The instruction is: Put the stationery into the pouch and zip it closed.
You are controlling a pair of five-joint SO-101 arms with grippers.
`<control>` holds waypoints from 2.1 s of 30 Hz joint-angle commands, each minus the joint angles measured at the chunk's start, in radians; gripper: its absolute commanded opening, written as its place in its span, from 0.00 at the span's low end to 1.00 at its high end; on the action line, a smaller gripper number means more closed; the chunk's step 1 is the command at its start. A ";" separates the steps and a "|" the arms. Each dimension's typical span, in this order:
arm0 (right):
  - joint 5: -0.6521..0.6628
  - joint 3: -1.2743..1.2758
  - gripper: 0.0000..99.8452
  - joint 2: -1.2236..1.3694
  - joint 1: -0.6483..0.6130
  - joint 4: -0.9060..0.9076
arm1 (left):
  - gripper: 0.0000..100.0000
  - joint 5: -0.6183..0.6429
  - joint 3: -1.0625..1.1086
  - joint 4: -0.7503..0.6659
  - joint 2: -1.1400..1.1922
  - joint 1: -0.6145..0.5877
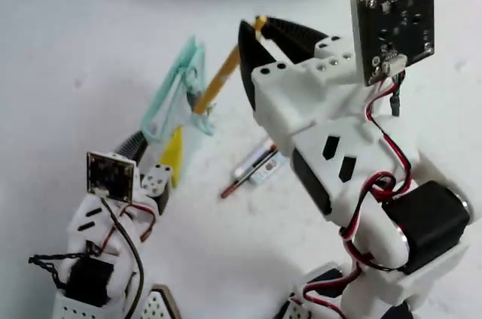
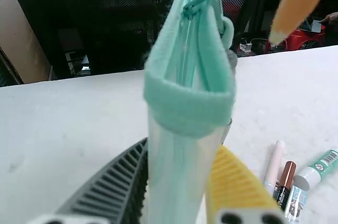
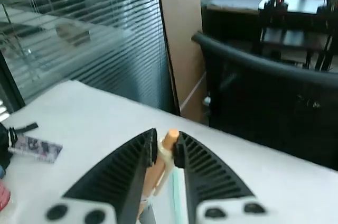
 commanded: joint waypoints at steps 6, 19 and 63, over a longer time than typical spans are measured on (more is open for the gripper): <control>0.023 -0.017 0.02 0.018 -0.104 -0.148 | 0.16 -0.003 0.003 0.020 0.008 -0.004; 0.129 -0.017 0.02 0.157 -0.170 -0.025 | 0.16 -0.005 0.003 0.018 0.008 -0.004; 0.032 0.709 0.13 0.320 0.346 -0.140 | 0.16 -0.006 0.018 0.003 0.008 -0.004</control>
